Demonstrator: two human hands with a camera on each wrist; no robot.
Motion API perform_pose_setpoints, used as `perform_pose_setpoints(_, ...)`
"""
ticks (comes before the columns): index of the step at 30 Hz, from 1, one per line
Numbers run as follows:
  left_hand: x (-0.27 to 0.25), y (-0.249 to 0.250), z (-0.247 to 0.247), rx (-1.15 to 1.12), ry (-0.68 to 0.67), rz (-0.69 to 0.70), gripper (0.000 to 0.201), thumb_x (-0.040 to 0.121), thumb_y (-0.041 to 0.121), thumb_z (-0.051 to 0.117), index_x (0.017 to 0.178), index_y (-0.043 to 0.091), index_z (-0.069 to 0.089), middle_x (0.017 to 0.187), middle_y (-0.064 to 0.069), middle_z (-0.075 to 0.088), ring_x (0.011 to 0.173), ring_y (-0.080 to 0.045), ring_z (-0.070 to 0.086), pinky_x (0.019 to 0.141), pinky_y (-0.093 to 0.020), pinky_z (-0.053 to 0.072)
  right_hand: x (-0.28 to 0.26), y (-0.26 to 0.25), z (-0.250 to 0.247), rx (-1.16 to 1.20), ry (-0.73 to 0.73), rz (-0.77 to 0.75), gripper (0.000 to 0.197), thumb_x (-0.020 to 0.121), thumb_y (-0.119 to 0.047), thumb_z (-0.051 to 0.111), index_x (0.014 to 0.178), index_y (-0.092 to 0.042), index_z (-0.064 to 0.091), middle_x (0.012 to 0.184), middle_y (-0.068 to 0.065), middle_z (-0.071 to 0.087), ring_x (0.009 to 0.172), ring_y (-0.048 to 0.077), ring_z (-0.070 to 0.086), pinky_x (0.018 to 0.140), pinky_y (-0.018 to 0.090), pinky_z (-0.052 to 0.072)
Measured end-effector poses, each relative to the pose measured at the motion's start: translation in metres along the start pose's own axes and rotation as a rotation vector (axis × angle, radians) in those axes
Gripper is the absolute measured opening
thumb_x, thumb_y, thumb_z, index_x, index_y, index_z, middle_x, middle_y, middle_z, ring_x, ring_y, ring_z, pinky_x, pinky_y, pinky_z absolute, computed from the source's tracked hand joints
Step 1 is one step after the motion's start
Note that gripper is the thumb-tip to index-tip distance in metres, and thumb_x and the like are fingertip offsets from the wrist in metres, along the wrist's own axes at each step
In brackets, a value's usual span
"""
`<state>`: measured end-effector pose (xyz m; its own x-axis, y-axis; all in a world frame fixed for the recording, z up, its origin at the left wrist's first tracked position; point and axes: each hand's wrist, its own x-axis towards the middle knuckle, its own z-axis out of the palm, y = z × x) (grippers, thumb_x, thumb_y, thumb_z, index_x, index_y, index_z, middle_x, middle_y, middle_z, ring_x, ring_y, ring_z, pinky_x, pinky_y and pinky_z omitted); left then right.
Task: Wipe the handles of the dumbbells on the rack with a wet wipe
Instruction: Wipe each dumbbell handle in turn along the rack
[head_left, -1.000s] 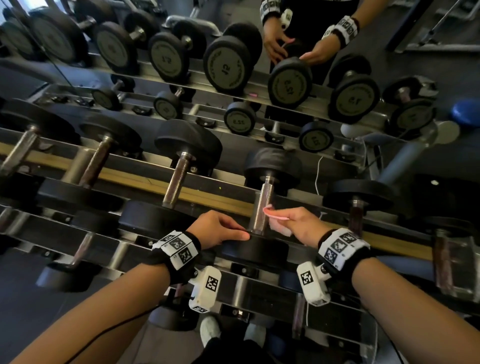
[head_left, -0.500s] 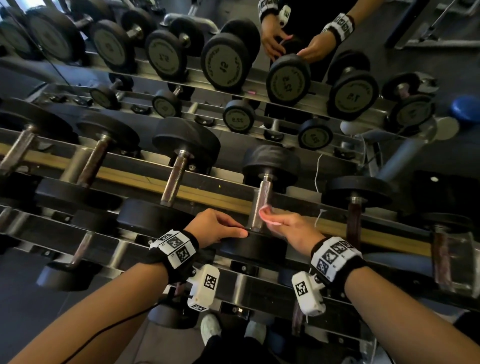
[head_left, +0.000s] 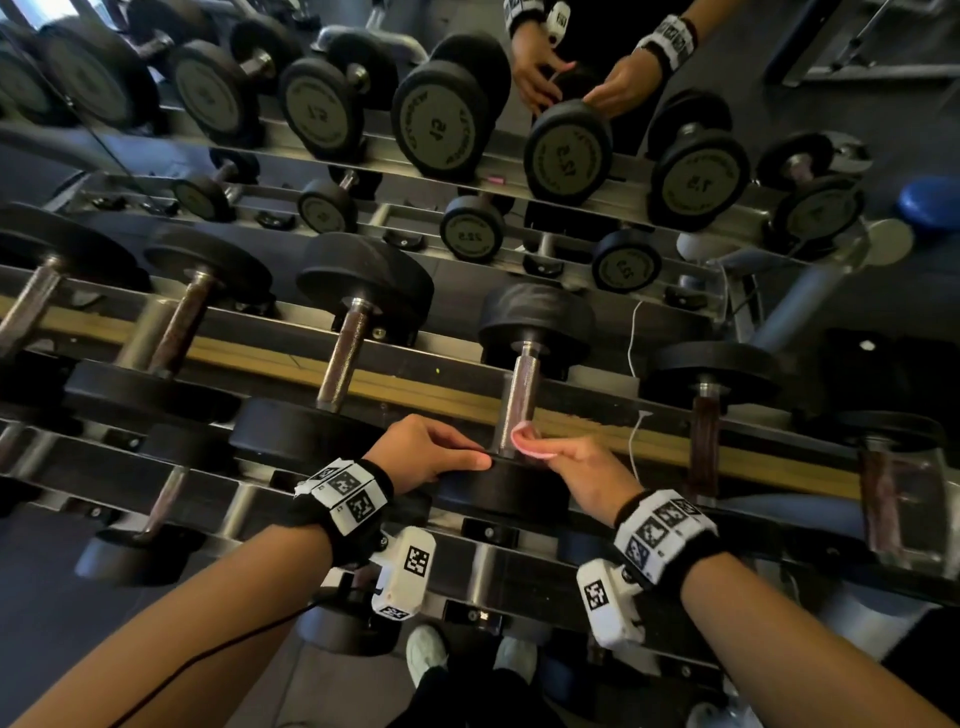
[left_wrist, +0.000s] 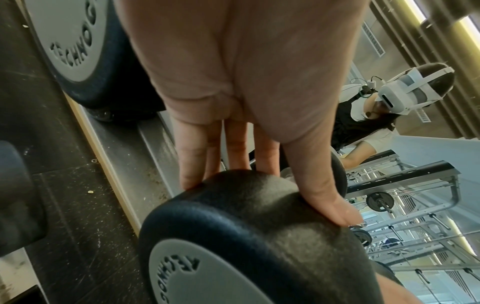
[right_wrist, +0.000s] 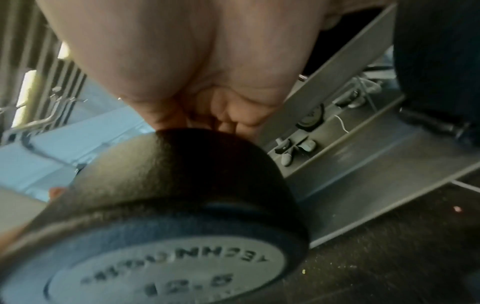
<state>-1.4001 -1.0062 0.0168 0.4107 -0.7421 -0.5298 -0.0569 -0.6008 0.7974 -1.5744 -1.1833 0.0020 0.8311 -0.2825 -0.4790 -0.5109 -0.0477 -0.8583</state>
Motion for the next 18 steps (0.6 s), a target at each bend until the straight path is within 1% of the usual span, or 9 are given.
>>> perform_pose_setpoints(2, 0.001, -0.001, 0.0, 0.007, -0.015, 0.0, 0.058, 0.044, 0.072, 0.077, 0.091, 0.038, 0.079, 0.091, 0.013, 0.076, 0.091, -0.005, 0.071, 0.09, -0.035, 0.058, -0.003, -0.009, -0.006, -0.011, -0.017, 0.007, 0.022, 0.085, -0.053, 0.064, 0.098, -0.041, 0.077, 0.102, -0.019, 0.074, 0.101, 0.0, 0.066, 0.088, 0.018, 0.046)
perform_pose_setpoints(4, 0.001, -0.003, 0.001, -0.016, -0.016, 0.014, 0.058, 0.044, 0.072, 0.078, 0.092, 0.038, 0.079, 0.092, 0.012, 0.077, 0.092, -0.006, 0.071, 0.092, -0.037, 0.057, 0.003, -0.021, -0.019, -0.038, 0.082, -0.076, 0.016, 0.091, -0.032, 0.063, 0.092, -0.035, 0.079, 0.097, -0.014, 0.075, 0.099, 0.006, 0.068, 0.091, 0.018, 0.048)
perform_pose_setpoints(5, 0.0, -0.004, 0.002, -0.037, -0.012, 0.02, 0.059, 0.044, 0.071, 0.079, 0.092, 0.037, 0.079, 0.093, 0.011, 0.077, 0.093, -0.006, 0.071, 0.093, -0.037, 0.057, 0.006, -0.028, -0.027, -0.051, 0.158, -0.128, 0.023, 0.094, -0.023, 0.06, 0.092, -0.036, 0.079, 0.098, -0.014, 0.075, 0.1, 0.008, 0.067, 0.091, 0.014, 0.047)
perform_pose_setpoints(8, -0.003, -0.007, 0.005, -0.074, 0.01, 0.025, 0.058, 0.046, 0.068, 0.08, 0.095, 0.036, 0.079, 0.096, 0.011, 0.077, 0.094, -0.005, 0.071, 0.094, -0.035, 0.056, 0.018, -0.047, -0.044, -0.206, 0.278, -0.248, 0.034, 0.097, -0.013, 0.05, 0.116, -0.032, 0.071, 0.121, -0.013, 0.067, 0.118, 0.008, 0.059, 0.098, 0.007, 0.037)
perform_pose_setpoints(10, -0.003, -0.007, 0.005, -0.077, 0.021, 0.019, 0.06, 0.045, 0.069, 0.079, 0.095, 0.036, 0.079, 0.095, 0.012, 0.076, 0.094, -0.003, 0.071, 0.093, -0.033, 0.056, 0.029, -0.054, -0.046, -0.449, 0.225, -0.226, 0.043, 0.098, -0.008, 0.044, 0.13, -0.029, 0.063, 0.138, -0.007, 0.058, 0.131, 0.012, 0.05, 0.112, 0.019, 0.032)
perform_pose_setpoints(12, -0.003, -0.006, 0.004, -0.069, 0.03, 0.007, 0.063, 0.043, 0.07, 0.079, 0.096, 0.036, 0.079, 0.095, 0.014, 0.076, 0.094, -0.001, 0.07, 0.092, -0.03, 0.056, 0.039, -0.059, -0.04, -0.614, 0.133, -0.185, 0.051, 0.099, -0.003, 0.039, 0.141, -0.027, 0.052, 0.149, 0.001, 0.048, 0.138, 0.019, 0.043, 0.118, 0.03, 0.027)
perform_pose_setpoints(15, -0.003, -0.008, 0.005, -0.07, 0.058, -0.006, 0.049, 0.053, 0.062, 0.083, 0.095, 0.037, 0.079, 0.093, 0.016, 0.076, 0.093, 0.0, 0.069, 0.091, -0.026, 0.055, 0.04, -0.059, -0.027, -0.795, -0.002, -0.179, 0.06, 0.097, 0.005, 0.037, 0.151, -0.02, 0.034, 0.155, 0.006, 0.039, 0.141, 0.022, 0.04, 0.119, 0.032, 0.026)
perform_pose_setpoints(17, -0.004, -0.01, 0.006, -0.075, 0.086, -0.015, 0.036, 0.062, 0.053, 0.085, 0.094, 0.037, 0.079, 0.092, 0.018, 0.075, 0.092, 0.002, 0.069, 0.089, -0.023, 0.055, 0.033, -0.053, -0.024, -0.841, -0.031, -0.196, 0.062, 0.095, 0.006, 0.039, 0.152, -0.019, 0.033, 0.155, 0.002, 0.038, 0.142, 0.018, 0.038, 0.12, 0.036, 0.025)
perform_pose_setpoints(18, -0.004, -0.011, 0.006, -0.073, 0.095, -0.015, 0.034, 0.063, 0.052, 0.085, 0.094, 0.038, 0.079, 0.091, 0.019, 0.075, 0.091, 0.004, 0.068, 0.087, -0.021, 0.054, 0.028, -0.051, -0.023, -0.81, -0.046, -0.202, 0.058, 0.097, 0.002, 0.041, 0.15, -0.022, 0.038, 0.154, -0.003, 0.039, 0.141, 0.012, 0.038, 0.12, 0.033, 0.025)
